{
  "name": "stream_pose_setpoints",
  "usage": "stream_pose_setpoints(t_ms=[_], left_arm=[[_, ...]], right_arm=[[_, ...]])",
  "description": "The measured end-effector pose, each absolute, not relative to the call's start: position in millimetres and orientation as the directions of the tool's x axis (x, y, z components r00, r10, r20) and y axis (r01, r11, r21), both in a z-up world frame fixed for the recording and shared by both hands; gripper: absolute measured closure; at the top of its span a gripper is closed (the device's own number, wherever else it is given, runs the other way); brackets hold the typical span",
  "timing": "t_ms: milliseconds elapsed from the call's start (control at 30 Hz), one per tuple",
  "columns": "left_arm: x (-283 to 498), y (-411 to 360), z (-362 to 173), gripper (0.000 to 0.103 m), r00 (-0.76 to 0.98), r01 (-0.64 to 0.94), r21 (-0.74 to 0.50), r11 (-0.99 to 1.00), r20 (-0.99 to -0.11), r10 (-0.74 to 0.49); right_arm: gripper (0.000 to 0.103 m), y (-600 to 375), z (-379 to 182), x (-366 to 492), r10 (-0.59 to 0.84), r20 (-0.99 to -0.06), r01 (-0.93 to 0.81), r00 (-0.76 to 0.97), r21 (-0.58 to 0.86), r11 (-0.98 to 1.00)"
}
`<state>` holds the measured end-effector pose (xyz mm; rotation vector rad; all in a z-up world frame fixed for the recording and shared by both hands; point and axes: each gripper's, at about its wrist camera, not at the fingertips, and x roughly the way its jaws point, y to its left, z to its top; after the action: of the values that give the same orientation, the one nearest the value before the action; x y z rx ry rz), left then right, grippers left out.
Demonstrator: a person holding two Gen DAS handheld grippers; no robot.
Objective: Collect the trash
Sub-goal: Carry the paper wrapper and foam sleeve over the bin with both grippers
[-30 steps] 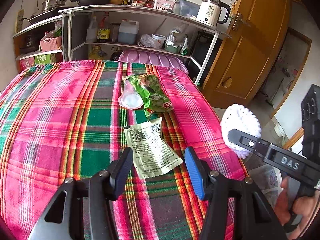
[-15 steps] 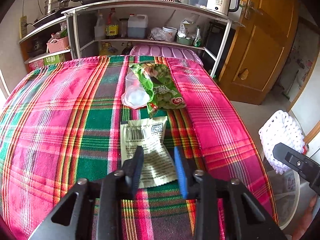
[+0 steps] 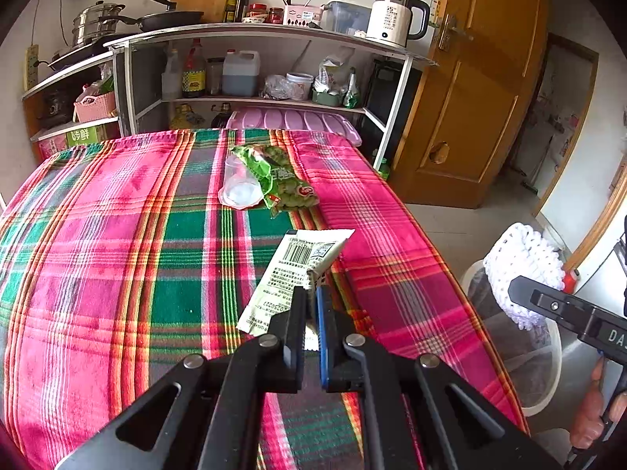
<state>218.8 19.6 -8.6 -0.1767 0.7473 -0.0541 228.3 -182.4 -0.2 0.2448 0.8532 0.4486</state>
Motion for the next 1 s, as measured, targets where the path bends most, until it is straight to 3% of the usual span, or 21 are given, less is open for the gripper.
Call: stream_pose_setpoints(t_ms=[500,1000], left_arm=[[158,-32,35,0.098,0.777,0.164,-0.236,0.958,-0.567,-0.272],[151,-94,42,0.098,0.736,0.292,-0.238,0.926,-0.563,-0.376]], right_arm=[[0.071,-234,14,169,0.397,-0.658,-0.202,0.639,0.355,0.913],[0.071,-279,18,140,0.336,-0.645,-0.124,0.686,0.352,0.928]])
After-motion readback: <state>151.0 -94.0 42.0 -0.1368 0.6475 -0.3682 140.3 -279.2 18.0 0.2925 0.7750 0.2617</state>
